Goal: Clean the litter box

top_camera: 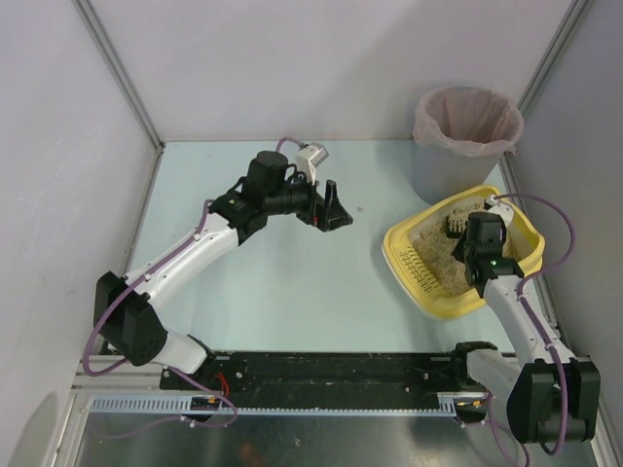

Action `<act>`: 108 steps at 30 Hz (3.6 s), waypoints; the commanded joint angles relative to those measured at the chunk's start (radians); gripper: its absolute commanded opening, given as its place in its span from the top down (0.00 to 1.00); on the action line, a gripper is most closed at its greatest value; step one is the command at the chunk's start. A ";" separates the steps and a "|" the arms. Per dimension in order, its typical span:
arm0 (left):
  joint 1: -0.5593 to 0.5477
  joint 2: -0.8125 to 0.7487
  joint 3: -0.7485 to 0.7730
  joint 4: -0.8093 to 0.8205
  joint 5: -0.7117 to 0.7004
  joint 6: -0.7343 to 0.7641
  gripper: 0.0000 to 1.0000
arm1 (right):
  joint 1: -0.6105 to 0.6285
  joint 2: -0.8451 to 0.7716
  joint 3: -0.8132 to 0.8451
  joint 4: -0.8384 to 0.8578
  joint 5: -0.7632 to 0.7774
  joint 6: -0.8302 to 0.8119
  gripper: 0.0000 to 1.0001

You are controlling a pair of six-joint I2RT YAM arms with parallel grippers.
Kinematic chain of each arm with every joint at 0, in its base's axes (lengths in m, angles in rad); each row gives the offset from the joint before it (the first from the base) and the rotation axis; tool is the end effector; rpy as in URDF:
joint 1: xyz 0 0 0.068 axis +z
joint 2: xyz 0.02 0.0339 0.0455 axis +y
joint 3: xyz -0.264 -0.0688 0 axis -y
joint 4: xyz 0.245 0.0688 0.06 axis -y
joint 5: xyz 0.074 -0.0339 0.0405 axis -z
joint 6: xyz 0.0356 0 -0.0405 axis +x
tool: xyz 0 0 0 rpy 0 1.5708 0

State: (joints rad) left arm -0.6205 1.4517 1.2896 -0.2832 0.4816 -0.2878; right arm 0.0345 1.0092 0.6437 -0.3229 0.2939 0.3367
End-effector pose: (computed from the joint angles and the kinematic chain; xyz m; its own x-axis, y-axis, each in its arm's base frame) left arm 0.2633 -0.2084 0.3498 -0.5788 0.1045 -0.8087 0.7208 0.5294 -0.4475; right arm 0.2134 -0.0030 0.2368 -0.5363 0.2979 -0.7897 0.3896 0.9174 0.0814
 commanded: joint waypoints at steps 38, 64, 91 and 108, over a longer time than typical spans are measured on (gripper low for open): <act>0.004 -0.022 -0.012 0.065 0.068 -0.010 0.04 | -0.027 -0.204 -0.171 0.228 -0.145 -0.007 1.00; -0.002 -0.013 -0.013 0.070 0.078 0.006 0.03 | -0.088 -0.015 -0.004 -0.044 -0.156 -0.005 1.00; -0.004 -0.013 -0.012 0.073 0.135 0.047 0.03 | -0.125 0.060 -0.096 0.334 -0.257 -0.156 1.00; -0.002 -0.033 -0.012 0.076 0.126 0.024 0.04 | -0.127 -0.015 0.208 -0.242 -0.168 -0.005 1.00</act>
State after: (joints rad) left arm -0.6212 1.4521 1.2770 -0.2478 0.5880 -0.2695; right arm -0.0891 1.0134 0.7845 -0.4477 0.0971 0.3065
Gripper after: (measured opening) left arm 0.961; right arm 0.284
